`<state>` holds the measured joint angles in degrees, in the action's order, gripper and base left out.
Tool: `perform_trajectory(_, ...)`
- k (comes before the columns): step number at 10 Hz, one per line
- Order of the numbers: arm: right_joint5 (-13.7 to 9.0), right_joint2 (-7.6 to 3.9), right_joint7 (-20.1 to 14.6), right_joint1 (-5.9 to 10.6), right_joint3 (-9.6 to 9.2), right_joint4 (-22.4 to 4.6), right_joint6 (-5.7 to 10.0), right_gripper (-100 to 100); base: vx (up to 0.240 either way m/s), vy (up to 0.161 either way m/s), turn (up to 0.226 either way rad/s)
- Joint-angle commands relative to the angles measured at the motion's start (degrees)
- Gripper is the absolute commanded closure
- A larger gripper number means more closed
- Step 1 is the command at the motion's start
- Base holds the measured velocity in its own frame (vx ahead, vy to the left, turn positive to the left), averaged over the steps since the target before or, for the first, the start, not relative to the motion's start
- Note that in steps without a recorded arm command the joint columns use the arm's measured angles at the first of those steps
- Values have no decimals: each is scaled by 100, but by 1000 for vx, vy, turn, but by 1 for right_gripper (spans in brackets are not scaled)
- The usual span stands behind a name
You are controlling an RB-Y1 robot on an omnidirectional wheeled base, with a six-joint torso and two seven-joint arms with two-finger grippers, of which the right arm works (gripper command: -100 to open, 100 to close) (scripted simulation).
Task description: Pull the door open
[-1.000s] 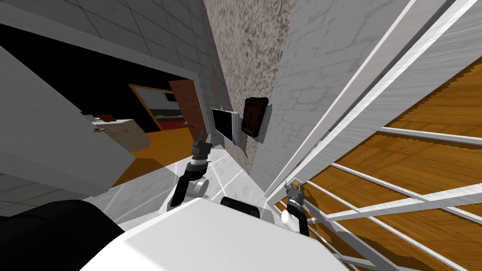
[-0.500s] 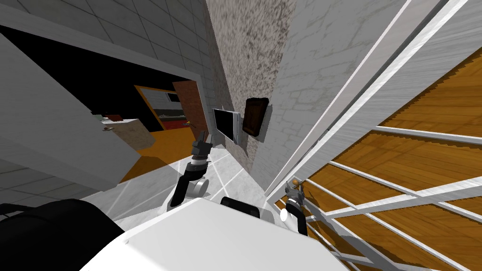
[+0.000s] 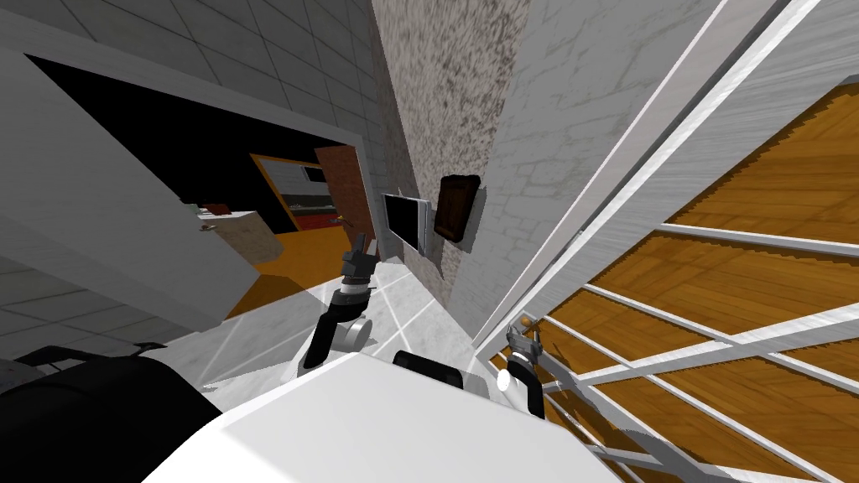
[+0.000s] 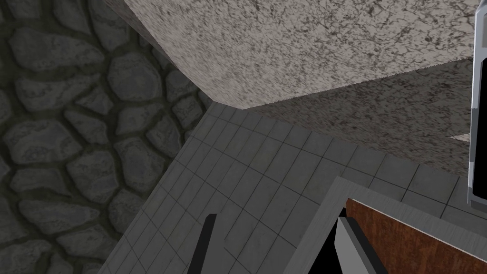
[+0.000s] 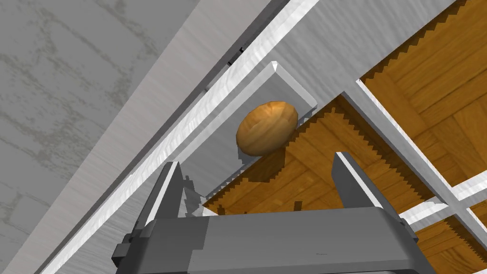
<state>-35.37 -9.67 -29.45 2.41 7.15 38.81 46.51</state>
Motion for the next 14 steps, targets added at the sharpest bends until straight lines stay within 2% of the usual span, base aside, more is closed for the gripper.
perform_trajectory(1,-84,14,-286,35,-36,-40,62,-100,-46,2,37)
perform_trajectory(4,-232,40,-737,95,-97,-104,165,-100,-66,-4,45)
perform_trajectory(5,-232,40,-776,95,-97,-104,165,-100,-40,-9,22)
perform_trajectory(9,-449,79,-1445,183,-187,-199,317,-100,-56,-3,41)
perform_trajectory(10,-449,79,-1490,183,-187,-199,317,-100,-46,-8,24)
perform_trajectory(14,-649,114,-2166,264,-270,-287,457,-100,-56,-4,40)
